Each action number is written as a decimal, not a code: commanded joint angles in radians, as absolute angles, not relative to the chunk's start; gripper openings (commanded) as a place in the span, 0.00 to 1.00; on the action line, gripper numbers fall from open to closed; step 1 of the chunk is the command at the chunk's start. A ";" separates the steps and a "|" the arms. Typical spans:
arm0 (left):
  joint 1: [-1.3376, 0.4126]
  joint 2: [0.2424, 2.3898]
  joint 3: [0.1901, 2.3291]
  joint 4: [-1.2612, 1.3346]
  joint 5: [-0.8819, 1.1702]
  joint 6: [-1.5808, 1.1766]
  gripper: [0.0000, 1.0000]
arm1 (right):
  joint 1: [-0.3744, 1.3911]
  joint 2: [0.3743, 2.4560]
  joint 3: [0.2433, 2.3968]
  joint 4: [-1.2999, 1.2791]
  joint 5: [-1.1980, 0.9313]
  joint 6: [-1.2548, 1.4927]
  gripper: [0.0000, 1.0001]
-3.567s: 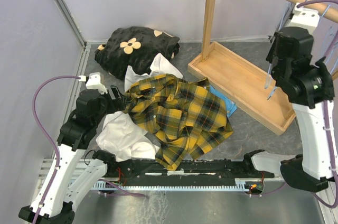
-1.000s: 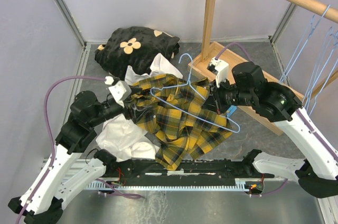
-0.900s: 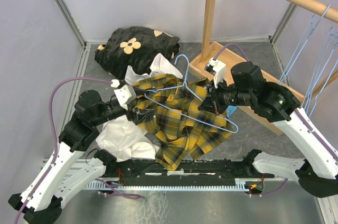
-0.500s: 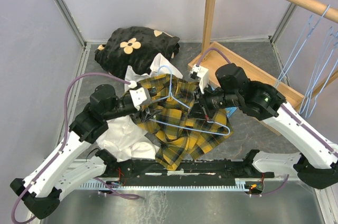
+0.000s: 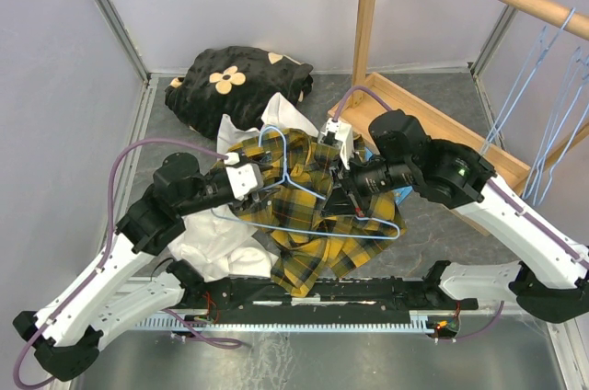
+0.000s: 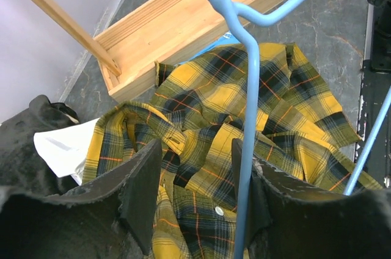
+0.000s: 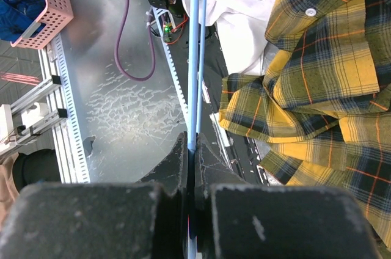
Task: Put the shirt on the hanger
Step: Adjust the hanger.
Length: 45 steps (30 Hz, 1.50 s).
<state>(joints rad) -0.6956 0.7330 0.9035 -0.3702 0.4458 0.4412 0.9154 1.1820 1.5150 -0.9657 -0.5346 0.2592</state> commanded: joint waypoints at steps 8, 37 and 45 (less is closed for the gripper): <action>-0.718 0.715 0.934 -0.413 0.399 0.528 0.25 | 0.920 1.175 1.561 -0.968 -0.511 0.232 0.01; -0.722 0.727 0.968 -0.455 0.465 0.537 0.03 | 0.920 1.284 1.602 -0.952 -0.426 0.110 0.31; -0.721 0.721 0.957 -0.450 0.463 0.509 0.03 | 0.920 1.263 1.569 -0.933 -0.414 0.138 0.06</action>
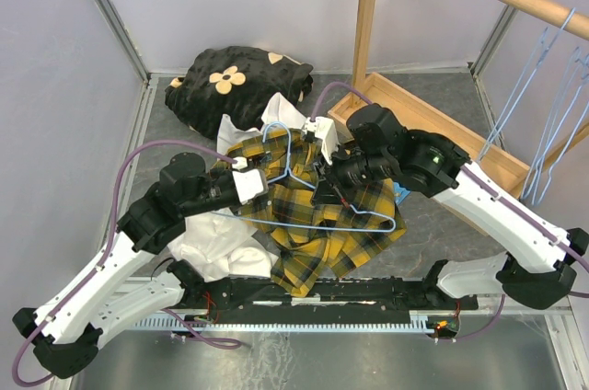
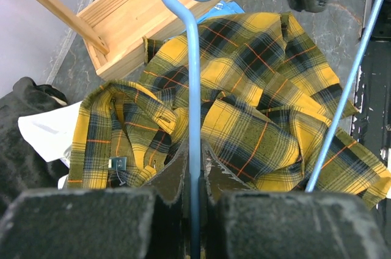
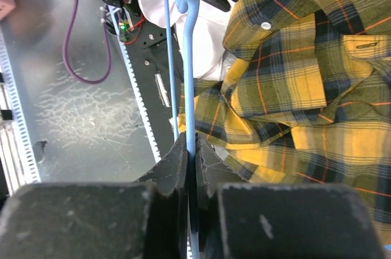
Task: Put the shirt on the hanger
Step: Adjust the hanger.
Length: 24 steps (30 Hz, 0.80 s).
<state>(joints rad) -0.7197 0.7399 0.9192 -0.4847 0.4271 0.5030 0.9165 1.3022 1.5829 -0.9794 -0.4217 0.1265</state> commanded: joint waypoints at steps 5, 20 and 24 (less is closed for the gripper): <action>-0.721 0.702 0.934 -0.426 0.427 0.460 0.32 | 0.920 1.243 1.551 -0.923 -0.358 0.170 0.00; -0.721 0.563 0.806 -0.358 0.088 0.166 0.88 | 0.919 1.132 1.453 -0.941 -0.048 0.259 0.00; -0.721 0.576 0.821 -0.402 -0.127 -0.029 0.91 | 0.920 1.094 1.415 -0.927 -0.027 0.281 0.00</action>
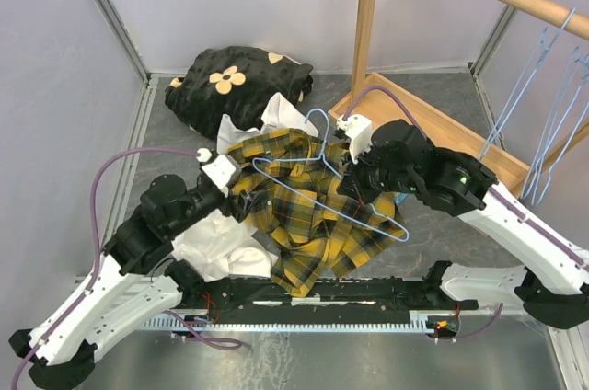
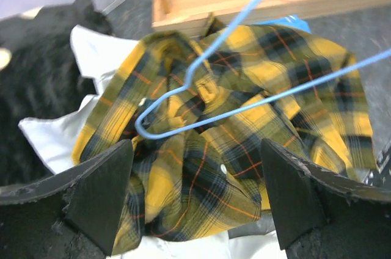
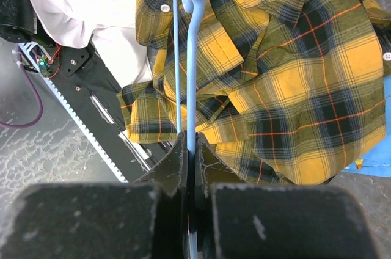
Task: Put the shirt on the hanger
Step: Adjust the hanger, then hang the shirt on the hanger.
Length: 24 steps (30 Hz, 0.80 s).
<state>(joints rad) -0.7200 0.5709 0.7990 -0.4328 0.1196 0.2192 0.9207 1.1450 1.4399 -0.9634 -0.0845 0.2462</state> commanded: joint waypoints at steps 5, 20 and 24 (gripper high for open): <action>-0.721 0.718 0.916 -0.562 -0.268 -0.228 0.91 | 0.919 1.026 1.359 -0.854 -0.051 0.328 0.00; -0.719 0.997 1.109 -0.745 -0.263 -0.372 0.94 | 0.918 0.969 1.363 -0.954 0.114 0.381 0.00; -0.718 1.092 1.184 -0.919 -0.324 -0.449 0.90 | 0.919 0.932 1.345 -0.956 0.137 0.390 0.00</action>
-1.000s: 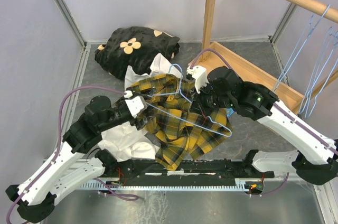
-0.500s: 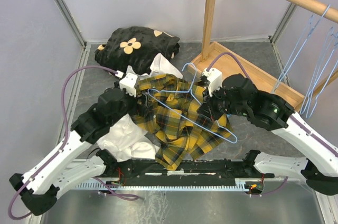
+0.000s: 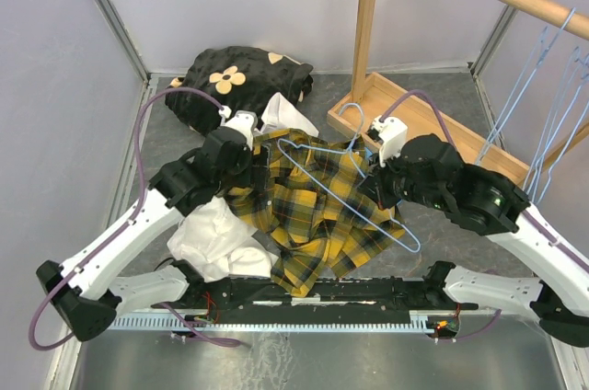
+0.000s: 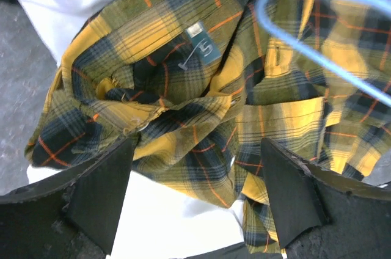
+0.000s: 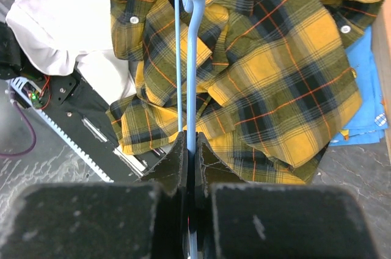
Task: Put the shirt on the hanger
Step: Hang the shirt on the hanger.
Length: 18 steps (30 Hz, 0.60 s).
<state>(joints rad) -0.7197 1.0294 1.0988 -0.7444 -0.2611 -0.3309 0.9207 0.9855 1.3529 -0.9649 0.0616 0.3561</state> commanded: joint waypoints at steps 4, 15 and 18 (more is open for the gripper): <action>-0.718 1.124 1.189 -0.999 -0.381 -0.507 0.85 | 0.919 0.921 1.336 -0.955 0.125 0.397 0.00; -0.718 0.943 1.108 -0.839 -0.412 -0.510 0.97 | 0.918 0.932 1.359 -1.072 0.306 0.402 0.00; -0.718 0.886 1.043 -0.752 -0.393 -0.517 0.99 | 0.919 0.919 1.356 -1.099 0.328 0.399 0.00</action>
<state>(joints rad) -0.7197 0.9482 1.1027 -0.8967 -0.3923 -0.4961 0.9207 0.9371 1.3407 -1.0618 0.2390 0.3901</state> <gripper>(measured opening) 0.989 0.026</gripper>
